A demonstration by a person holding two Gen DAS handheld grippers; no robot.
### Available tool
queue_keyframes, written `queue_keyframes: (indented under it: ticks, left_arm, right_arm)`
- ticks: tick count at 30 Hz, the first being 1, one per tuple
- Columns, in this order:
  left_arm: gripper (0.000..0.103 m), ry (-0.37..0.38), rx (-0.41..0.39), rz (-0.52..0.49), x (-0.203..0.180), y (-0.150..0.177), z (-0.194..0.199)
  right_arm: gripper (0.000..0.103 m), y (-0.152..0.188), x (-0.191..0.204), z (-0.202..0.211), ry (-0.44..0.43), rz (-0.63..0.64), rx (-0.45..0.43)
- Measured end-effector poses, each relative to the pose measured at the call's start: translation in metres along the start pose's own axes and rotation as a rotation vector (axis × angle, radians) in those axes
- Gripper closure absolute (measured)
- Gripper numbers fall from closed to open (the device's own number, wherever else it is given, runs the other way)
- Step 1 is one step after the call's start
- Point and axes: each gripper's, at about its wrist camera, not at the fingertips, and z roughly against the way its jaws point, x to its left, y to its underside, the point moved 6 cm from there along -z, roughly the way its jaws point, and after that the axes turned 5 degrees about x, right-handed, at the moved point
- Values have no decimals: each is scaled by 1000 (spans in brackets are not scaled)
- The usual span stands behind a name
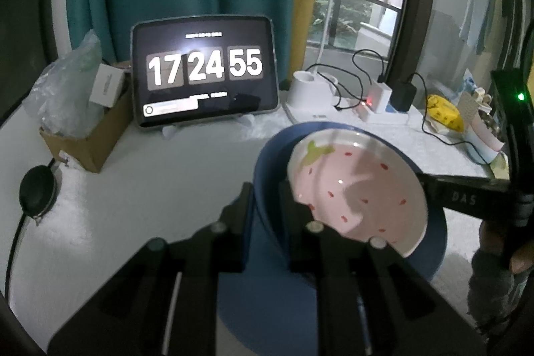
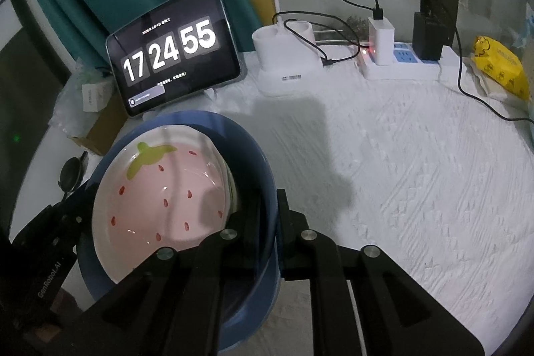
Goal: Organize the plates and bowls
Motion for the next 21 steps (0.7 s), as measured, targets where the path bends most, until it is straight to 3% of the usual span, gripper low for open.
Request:
queue_keyframes:
  ticks: [9, 16, 21]
  left_arm:
    - [88, -31, -3, -10, -1, 0, -1]
    - [86, -44, 4, -3, 0, 0, 0]
    - [83, -76, -10, -3, -3, -2, 7]
  right_arm:
    - [91, 1, -2, 1, 11, 12, -26]
    - [69, 2, -10, 4, 42, -2, -26]
    - [63, 4, -10, 7, 85, 22, -24]
